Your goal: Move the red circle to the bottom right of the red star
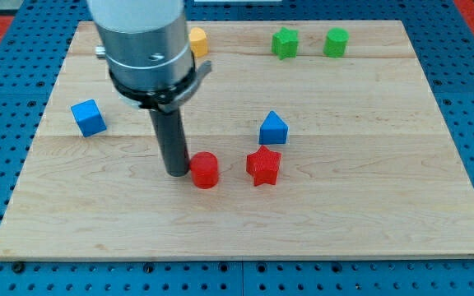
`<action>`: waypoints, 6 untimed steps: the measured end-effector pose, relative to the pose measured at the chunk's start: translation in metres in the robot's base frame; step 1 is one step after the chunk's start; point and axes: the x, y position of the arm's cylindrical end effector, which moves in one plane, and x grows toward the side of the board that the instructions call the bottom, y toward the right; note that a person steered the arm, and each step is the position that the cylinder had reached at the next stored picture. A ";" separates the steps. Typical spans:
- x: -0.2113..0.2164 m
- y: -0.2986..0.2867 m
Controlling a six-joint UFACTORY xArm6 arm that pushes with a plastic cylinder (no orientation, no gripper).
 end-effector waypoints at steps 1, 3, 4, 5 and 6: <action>-0.014 0.020; 0.028 0.045; 0.038 0.051; 0.042 0.078; 0.063 0.072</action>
